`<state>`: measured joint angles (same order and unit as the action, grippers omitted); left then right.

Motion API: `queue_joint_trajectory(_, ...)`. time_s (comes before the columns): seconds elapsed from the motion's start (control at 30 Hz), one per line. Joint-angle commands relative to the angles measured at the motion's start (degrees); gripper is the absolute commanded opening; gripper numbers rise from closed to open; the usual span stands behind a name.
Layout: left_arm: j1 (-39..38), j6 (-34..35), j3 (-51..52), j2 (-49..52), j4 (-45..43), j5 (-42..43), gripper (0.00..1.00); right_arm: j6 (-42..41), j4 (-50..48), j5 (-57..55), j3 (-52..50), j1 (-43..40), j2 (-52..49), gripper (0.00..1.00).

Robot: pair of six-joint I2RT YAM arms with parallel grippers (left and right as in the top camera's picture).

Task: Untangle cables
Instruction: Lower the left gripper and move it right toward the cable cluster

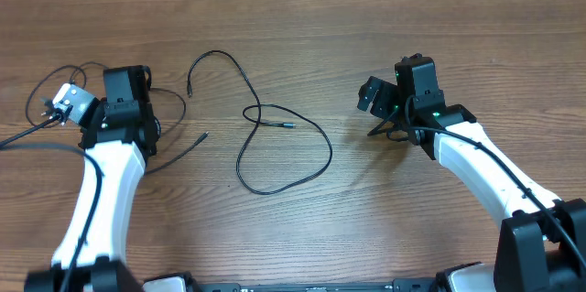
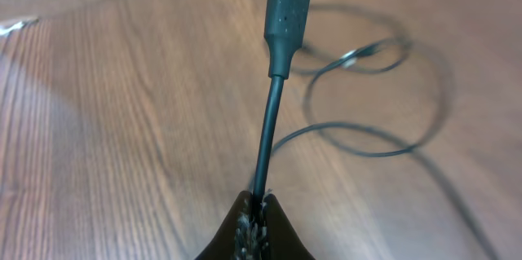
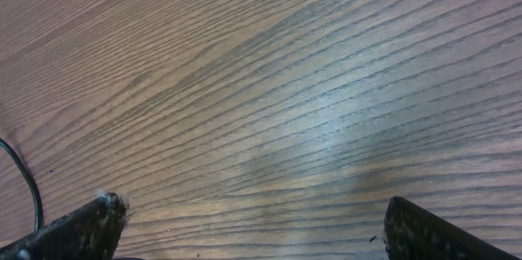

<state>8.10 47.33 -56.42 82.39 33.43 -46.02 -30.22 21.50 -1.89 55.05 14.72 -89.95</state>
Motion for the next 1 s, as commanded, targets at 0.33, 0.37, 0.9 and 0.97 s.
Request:
queue_joint_trajectory(0.33, 10.88, -1.49, -0.57, 20.35, -3.54, 12.17, 0.41, -0.13, -0.33, -0.59, 0.07, 0.15, 0.04, 1.0)
queue_joint_trajectory(0.37, 11.58, -1.53, -0.59, 20.7, -3.65, 13.49, 0.48, -0.13, -0.35, -0.59, 0.07, 0.15, 0.04, 1.0)
queue_joint_trajectory(0.9, 10.23, -39.67, -5.57, 19.1, -1.77, 62.6, 0.78, -0.13, -0.33, -0.59, 0.07, 0.15, 0.04, 1.0)
queue_joint_trajectory(0.97, 8.7, -44.11, -5.57, 19.19, -1.44, 62.53, 0.66, -0.13, -0.35, -0.59, 0.07, 0.15, 0.04, 1.0)
